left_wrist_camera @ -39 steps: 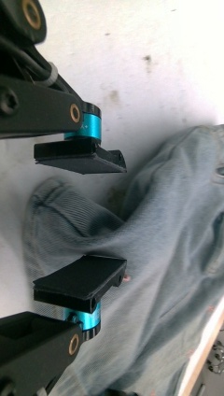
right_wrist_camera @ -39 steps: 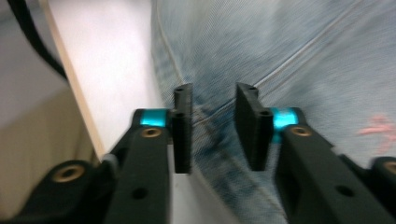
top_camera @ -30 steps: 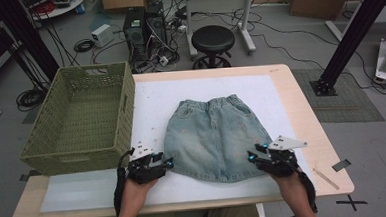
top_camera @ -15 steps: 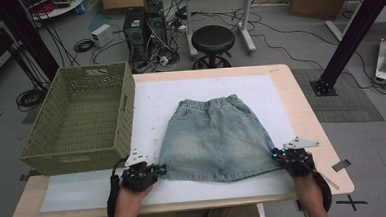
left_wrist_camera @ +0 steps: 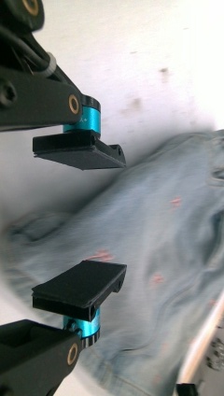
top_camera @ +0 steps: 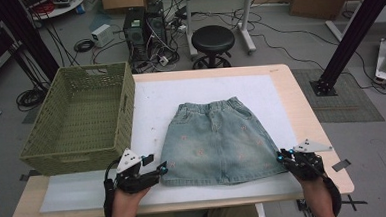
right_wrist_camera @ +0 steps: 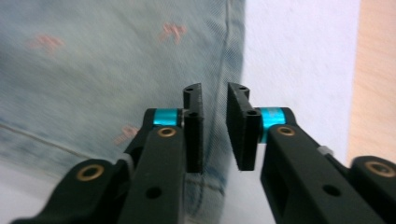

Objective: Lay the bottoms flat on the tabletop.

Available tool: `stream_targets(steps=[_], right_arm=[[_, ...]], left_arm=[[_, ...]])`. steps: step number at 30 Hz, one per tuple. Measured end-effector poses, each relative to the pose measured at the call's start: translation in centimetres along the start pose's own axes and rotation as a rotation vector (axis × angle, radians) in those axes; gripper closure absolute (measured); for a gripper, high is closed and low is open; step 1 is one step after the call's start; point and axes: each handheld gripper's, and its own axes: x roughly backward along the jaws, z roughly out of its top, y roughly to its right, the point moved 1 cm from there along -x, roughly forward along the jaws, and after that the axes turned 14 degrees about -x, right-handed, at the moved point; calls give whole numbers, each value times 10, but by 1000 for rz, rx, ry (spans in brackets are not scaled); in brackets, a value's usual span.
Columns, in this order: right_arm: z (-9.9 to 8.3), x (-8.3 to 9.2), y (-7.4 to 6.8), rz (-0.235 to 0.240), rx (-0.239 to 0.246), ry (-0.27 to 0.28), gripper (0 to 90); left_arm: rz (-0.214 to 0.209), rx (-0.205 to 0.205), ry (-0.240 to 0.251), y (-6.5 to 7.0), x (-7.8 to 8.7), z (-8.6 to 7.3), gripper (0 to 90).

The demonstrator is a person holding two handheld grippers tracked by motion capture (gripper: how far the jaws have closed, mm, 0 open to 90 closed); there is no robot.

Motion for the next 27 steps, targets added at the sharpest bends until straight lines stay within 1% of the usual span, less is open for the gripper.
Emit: stream_targets(steps=[2,3,4,6,7,8,9,10,11,12,13,15,17,18,19,20,21,22,23,25,26,27], right_arm=[[1,-2,-2,-3,12,4,666],[1,-3,-3,-6,10,0,631],[1,-4,-3,-16,11,-3,611],[0,-9,0,-29,3,-13,612],[-2,-11,1,-39,-1,-21,640],[-3,-13,4,-40,-3,-37,726],[-5,-14,6,-38,-6,-56,785],[-8,-15,9,-26,-15,-53,839],[-9,-14,10,-15,-22,-47,863],[-9,-12,11,-19,-20,-55,874],[-9,-11,10,-26,-5,-62,879],[-10,-5,10,-48,21,-62,879],[-12,-1,11,-54,32,-59,877],[-13,1,11,-47,32,-55,867],[-12,2,11,-39,30,-39,843],[-11,3,10,-29,32,-22,786],[-8,3,10,-12,23,-1,704],[-6,4,9,17,4,24,639],[-3,4,8,39,-7,51,617],[3,5,5,81,-9,98,537],[8,5,3,97,0,123,502],[11,4,2,103,4,134,473]], left_arm=[[-3,-11,-8,-2,-7,3,419],[2,-11,-10,-4,-10,3,419],[-4,-6,-14,-5,-15,4,419],[-10,9,-30,-8,-23,4,419],[-11,25,-33,-10,-28,4,419],[-12,26,-46,-11,-31,4,419],[-7,27,-54,-11,-35,5,419],[-8,29,-57,-12,-38,5,419],[-5,29,-60,-12,-40,6,419],[-2,32,-58,-11,-42,7,419],[-2,32,-57,-11,-43,7,419],[-2,30,-50,-10,-44,9,419],[-3,22,-50,-9,-45,11,418],[-2,18,-46,-9,-45,12,418],[2,13,-40,-9,-45,14,418],[23,4,-29,-9,-45,15,419],[42,-3,-21,-9,-45,17,421],[65,-9,-21,-10,-45,19,422],[79,-9,-8,-11,-46,21,422],[83,-18,20,-14,-47,26,422],[82,-30,26,-15,-48,28,422],[76,-46,36,-16,-49,31,420]])
